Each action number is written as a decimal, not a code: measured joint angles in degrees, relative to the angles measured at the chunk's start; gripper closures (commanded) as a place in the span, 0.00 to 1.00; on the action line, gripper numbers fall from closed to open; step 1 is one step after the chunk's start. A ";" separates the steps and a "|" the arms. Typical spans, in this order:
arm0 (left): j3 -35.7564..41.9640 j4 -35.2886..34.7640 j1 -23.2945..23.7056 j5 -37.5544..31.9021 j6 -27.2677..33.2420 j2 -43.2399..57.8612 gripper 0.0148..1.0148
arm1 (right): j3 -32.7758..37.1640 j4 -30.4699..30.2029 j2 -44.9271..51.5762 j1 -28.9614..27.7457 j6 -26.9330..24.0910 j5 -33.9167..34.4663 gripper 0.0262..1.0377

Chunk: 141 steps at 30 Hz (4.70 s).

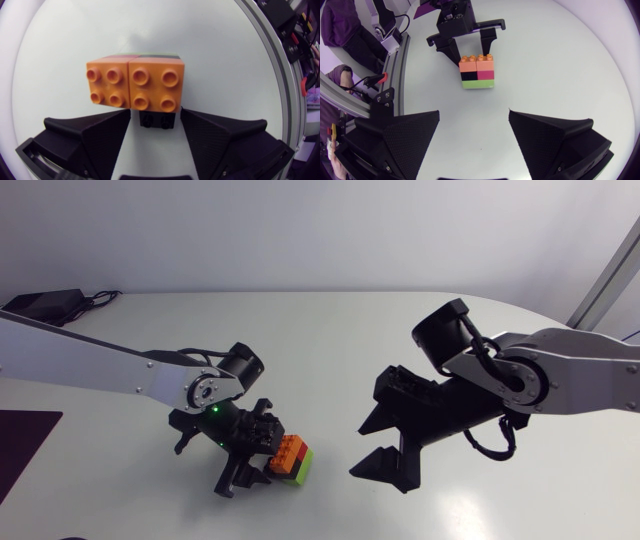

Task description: Disassemble duplo

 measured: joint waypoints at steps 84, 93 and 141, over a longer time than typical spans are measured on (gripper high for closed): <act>-0.42 -8.39 -10.60 8.33 -27.89 -21.53 0.75 | -0.37 -2.36 -6.73 5.25 -3.32 -5.18 0.04; 2.30 -9.99 -10.60 12.46 -27.08 -21.55 0.75 | -0.24 -2.32 -4.33 7.78 -2.86 -5.16 0.17; 0.42 -8.57 -11.63 11.69 -28.37 -26.08 0.75 | -3.37 4.20 -4.17 0.00 1.97 3.69 0.74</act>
